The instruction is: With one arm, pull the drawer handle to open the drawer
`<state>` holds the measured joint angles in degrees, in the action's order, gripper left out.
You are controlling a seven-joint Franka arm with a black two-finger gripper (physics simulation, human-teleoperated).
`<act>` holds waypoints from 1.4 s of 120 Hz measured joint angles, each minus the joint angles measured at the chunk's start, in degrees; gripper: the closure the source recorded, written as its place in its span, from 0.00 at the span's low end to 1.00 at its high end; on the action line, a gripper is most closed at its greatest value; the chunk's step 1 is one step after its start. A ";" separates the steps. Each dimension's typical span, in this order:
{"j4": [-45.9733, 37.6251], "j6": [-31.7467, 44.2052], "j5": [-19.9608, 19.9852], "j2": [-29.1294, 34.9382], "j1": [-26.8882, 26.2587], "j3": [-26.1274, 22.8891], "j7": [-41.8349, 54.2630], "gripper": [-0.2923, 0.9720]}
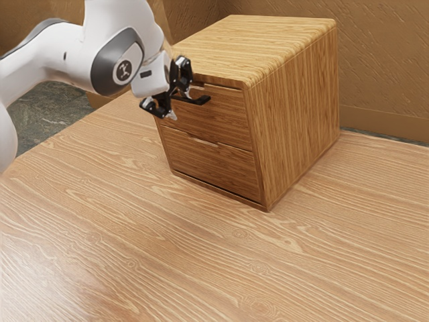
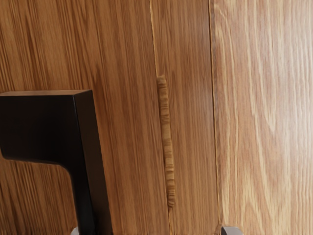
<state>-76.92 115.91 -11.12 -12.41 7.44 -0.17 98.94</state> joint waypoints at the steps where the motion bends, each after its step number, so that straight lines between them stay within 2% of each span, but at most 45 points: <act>1: -0.03 0.05 0.00 0.00 0.03 0.01 0.00 0.54; 24: -1.57 0.89 0.12 0.45 0.17 0.31 0.04 0.55; 46: -4.07 1.34 0.06 2.43 0.01 0.91 0.09 0.60; 69: -8.44 1.82 0.03 6.36 0.95 0.95 0.12 0.63; 93: -15.35 5.33 0.39 10.98 1.67 1.15 0.12 0.59; 114: -17.96 7.22 0.54 12.89 1.67 1.37 0.10 0.60; 135: -18.78 5.33 0.57 14.78 1.62 1.53 0.03 0.63; 156: -21.76 3.99 0.58 17.30 2.92 1.40 -0.01 0.58; 168: -24.16 3.56 0.58 20.02 3.16 1.32 -0.03 0.61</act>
<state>-101.08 119.47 -10.54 7.61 10.60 1.15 98.91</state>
